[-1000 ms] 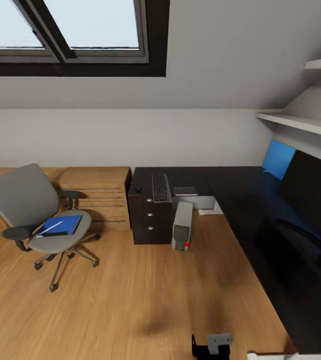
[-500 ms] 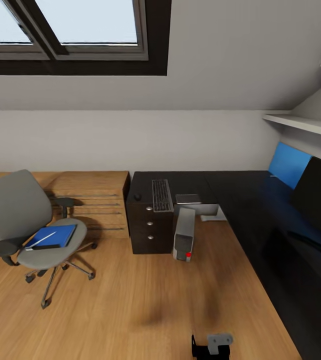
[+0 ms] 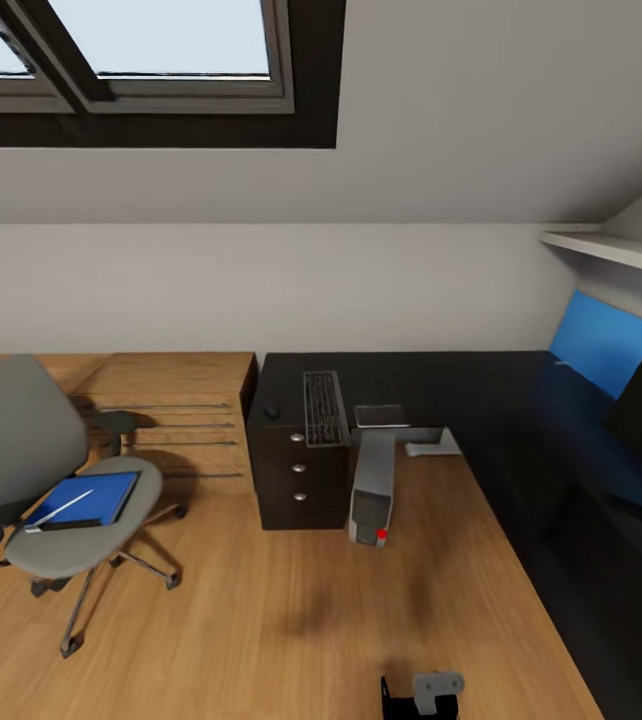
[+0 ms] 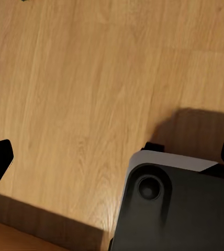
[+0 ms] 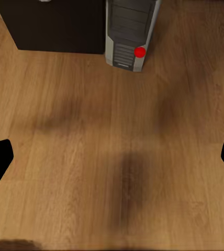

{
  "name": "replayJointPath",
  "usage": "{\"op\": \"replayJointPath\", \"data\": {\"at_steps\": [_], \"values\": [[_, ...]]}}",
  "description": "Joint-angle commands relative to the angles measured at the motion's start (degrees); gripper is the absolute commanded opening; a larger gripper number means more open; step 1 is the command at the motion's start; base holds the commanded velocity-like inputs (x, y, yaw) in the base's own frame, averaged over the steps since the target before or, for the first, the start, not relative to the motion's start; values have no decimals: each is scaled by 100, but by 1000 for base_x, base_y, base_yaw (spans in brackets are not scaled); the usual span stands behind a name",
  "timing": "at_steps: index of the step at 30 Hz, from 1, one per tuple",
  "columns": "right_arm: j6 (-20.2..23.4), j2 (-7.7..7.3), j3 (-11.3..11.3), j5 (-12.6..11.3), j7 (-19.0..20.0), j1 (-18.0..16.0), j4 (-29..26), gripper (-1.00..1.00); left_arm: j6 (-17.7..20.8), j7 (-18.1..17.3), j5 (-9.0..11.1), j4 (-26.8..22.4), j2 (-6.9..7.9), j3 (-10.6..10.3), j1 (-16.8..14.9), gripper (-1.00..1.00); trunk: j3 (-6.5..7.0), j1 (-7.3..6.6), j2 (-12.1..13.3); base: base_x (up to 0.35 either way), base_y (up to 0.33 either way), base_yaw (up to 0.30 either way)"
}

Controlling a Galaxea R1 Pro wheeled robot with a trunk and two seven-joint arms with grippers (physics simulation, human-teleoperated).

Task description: In the bedroom, organize the workspace by keeping the computer under the desk, ensuring the monitor is on the desk, placing the keyboard on the desk next to the monitor, placing the mouse on the desk next to the keyboard, moving the folder from the swivel chair onto the desk next to the mouse, stacking the notebook on top of the folder with the pen on top of the notebook, and positioning the swivel chair next to the desk.

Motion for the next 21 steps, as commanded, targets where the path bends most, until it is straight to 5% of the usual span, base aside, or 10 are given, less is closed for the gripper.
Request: {"op": "replayJointPath", "data": {"at_steps": [1,21], "values": [[-16,2,48,1,-47,-7,12,100,-25,34,60,-6,5,-48,-3,100,-10,7,-10,331,83,0],[-16,-4,45,-7,-45,-8,10,100,-11,16,72,1,8,-24,-3,100,-18,7,-10,307,183,0]]}}
